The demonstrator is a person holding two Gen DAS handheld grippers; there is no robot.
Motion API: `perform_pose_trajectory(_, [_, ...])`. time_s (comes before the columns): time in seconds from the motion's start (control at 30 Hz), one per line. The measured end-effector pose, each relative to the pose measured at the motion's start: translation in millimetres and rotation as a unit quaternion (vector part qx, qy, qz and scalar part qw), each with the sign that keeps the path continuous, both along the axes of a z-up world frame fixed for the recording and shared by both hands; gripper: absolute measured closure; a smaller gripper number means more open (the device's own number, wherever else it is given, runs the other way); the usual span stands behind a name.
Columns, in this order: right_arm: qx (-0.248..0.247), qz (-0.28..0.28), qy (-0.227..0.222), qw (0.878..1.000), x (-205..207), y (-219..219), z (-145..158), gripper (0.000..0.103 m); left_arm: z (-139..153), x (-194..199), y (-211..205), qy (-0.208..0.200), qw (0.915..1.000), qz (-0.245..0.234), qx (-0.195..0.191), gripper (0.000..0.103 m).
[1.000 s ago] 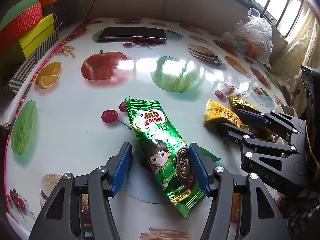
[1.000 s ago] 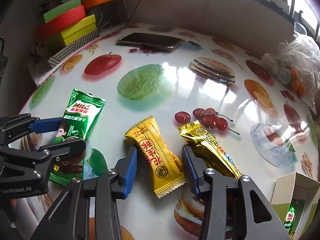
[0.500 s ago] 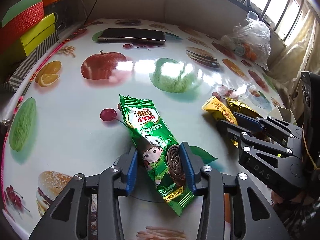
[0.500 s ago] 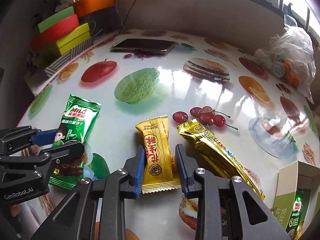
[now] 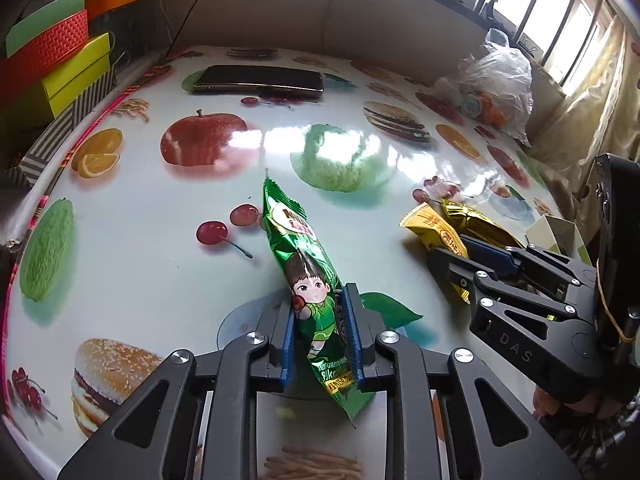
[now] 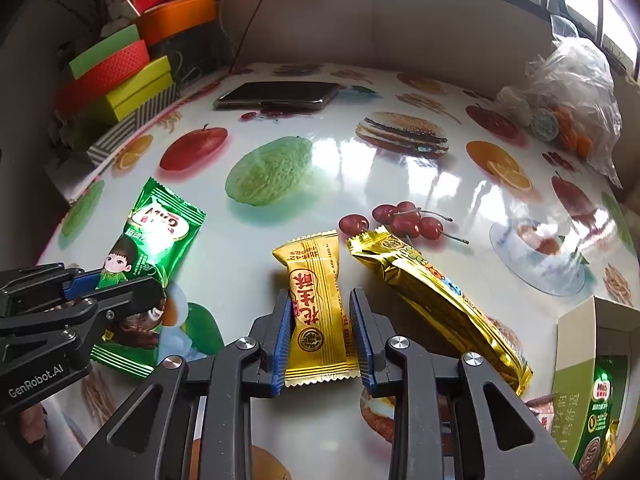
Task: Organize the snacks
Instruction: 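Lift and carry the Milo packet and yellow bar over the green box with both grippers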
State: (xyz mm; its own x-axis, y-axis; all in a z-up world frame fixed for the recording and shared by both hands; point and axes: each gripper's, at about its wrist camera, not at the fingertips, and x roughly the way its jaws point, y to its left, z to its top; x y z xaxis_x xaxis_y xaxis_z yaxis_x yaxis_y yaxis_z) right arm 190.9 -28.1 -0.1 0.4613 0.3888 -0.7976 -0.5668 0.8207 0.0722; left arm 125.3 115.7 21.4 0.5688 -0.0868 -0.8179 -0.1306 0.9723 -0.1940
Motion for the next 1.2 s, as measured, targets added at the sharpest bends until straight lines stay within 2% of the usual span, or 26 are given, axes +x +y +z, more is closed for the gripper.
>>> perform_pose_trajectory(0.4, [0.016,-0.006,-0.005,1.000,-15,-6,9,0.077,4,-9,-8,-0.009,0.9999,-0.009,0.000,0.087])
perform_pose_trajectory(1.2, [0.052,-0.044,-0.022,0.997,-56,-40,40,0.077,35,-31,-40,-0.044,0.9979,-0.046,0.010,0.087])
